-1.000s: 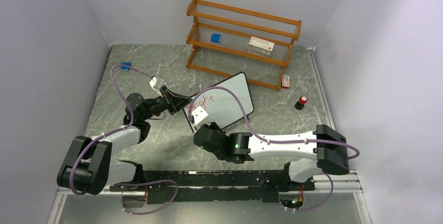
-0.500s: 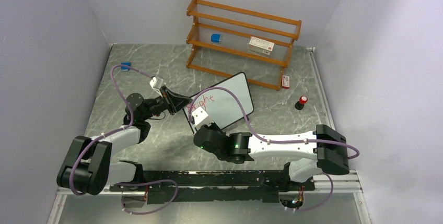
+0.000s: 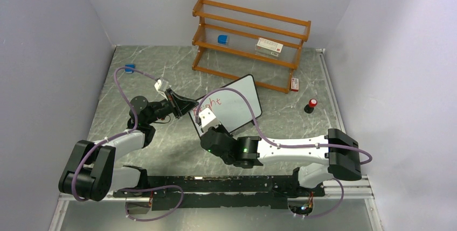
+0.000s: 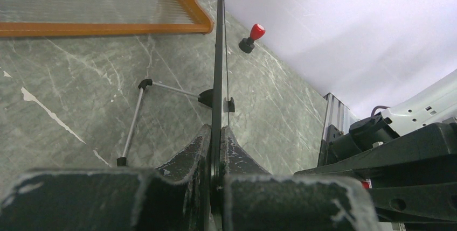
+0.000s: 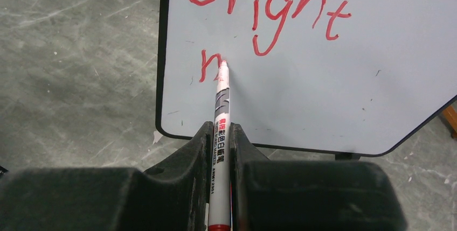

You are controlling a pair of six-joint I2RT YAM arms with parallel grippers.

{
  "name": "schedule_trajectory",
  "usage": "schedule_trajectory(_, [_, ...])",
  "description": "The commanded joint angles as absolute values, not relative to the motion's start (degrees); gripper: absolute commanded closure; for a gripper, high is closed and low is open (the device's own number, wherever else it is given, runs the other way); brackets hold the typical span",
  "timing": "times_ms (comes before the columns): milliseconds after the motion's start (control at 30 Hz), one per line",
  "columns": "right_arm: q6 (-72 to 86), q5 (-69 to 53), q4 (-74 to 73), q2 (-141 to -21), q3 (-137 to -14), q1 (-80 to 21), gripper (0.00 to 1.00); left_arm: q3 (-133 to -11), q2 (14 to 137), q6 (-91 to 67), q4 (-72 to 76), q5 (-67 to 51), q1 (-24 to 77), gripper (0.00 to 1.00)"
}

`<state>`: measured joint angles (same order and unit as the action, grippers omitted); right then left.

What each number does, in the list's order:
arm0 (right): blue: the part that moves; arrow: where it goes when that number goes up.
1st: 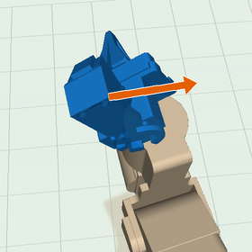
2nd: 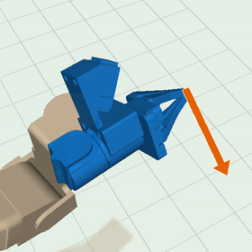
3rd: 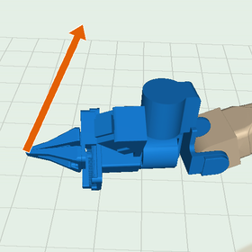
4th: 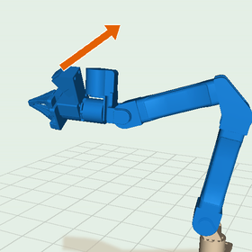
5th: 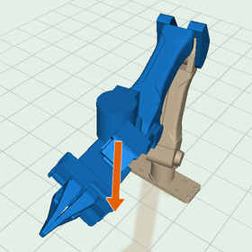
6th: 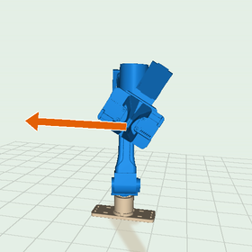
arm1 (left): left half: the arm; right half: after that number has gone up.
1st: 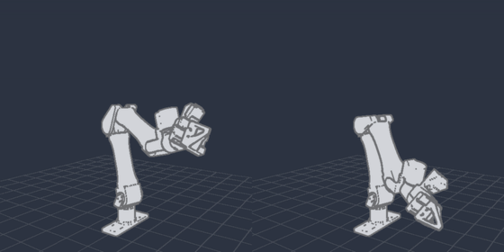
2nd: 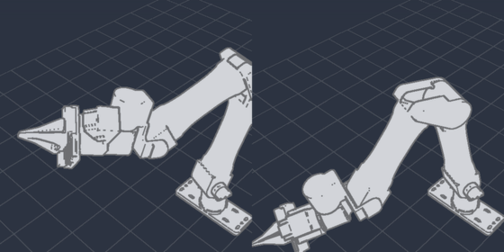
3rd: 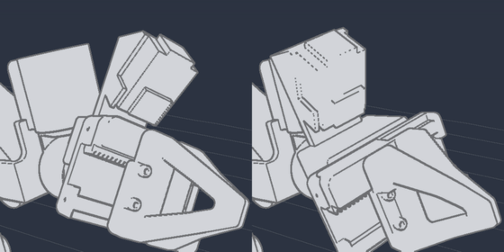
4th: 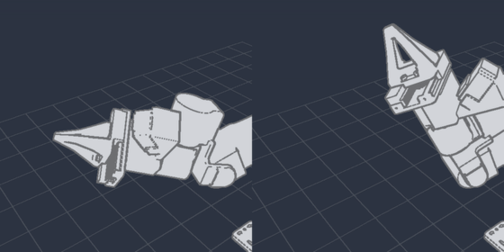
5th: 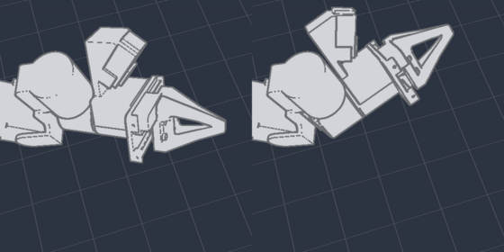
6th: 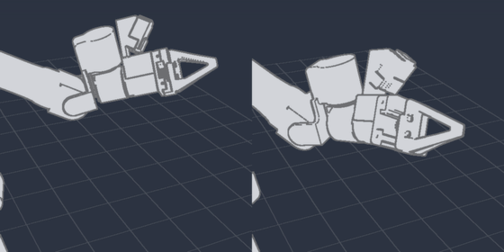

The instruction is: Write a sentence on the whiteboard

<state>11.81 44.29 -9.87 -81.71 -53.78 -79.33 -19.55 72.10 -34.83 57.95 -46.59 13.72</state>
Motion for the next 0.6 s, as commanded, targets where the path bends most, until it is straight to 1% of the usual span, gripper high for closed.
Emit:
schedule_trajectory(0, [11.35,46.15,-7.17,-80.64,-53.81,-78.85,1.0,-20.34,71.08,-33.91,60.18,-47.99,14.15,0.95])
schedule_trajectory(567, [12.08,43.12,-9.09,-81.26,-53.76,-78.35,1.0,-20.63,71.09,-33.67,59.68,-48.05,14.24,0.95])
